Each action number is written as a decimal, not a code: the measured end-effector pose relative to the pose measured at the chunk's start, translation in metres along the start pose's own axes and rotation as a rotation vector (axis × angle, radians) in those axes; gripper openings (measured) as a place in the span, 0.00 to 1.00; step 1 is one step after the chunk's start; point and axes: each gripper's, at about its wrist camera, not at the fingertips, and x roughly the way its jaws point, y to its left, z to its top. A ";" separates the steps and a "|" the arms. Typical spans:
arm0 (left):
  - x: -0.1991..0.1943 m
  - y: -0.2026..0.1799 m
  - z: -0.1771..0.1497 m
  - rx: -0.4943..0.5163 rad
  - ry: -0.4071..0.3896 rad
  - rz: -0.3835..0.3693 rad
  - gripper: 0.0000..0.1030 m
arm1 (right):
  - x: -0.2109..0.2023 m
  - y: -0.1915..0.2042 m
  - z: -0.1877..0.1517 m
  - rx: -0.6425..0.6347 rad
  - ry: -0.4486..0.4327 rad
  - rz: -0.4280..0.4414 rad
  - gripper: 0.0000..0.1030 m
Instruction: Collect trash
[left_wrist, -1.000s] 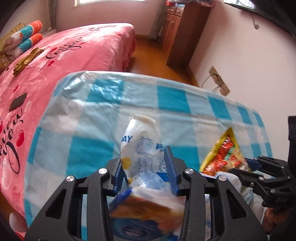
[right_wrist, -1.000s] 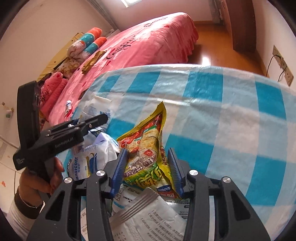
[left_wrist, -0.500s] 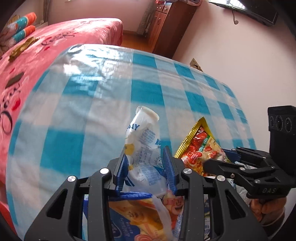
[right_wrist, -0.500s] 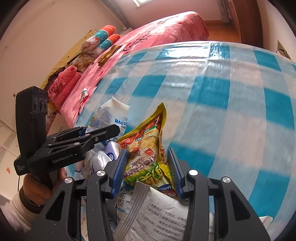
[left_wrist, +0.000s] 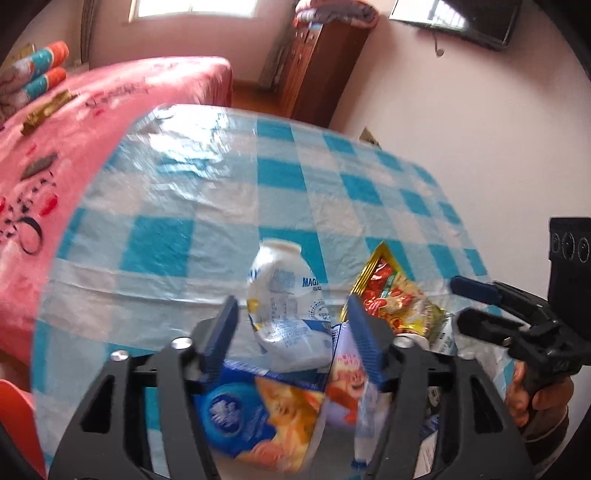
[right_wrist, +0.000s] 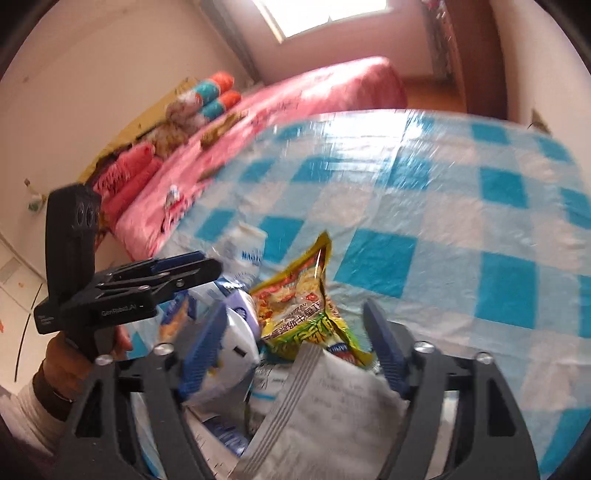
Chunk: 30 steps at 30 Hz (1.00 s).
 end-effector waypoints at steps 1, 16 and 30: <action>-0.010 0.001 0.000 -0.002 -0.020 0.007 0.65 | -0.011 0.000 -0.002 0.009 -0.025 -0.006 0.78; -0.035 0.017 -0.052 0.024 0.003 0.001 0.83 | -0.033 0.054 -0.041 0.042 -0.014 0.054 0.82; -0.006 0.021 -0.057 0.146 0.041 0.017 0.83 | 0.037 0.071 -0.049 0.136 0.149 -0.023 0.68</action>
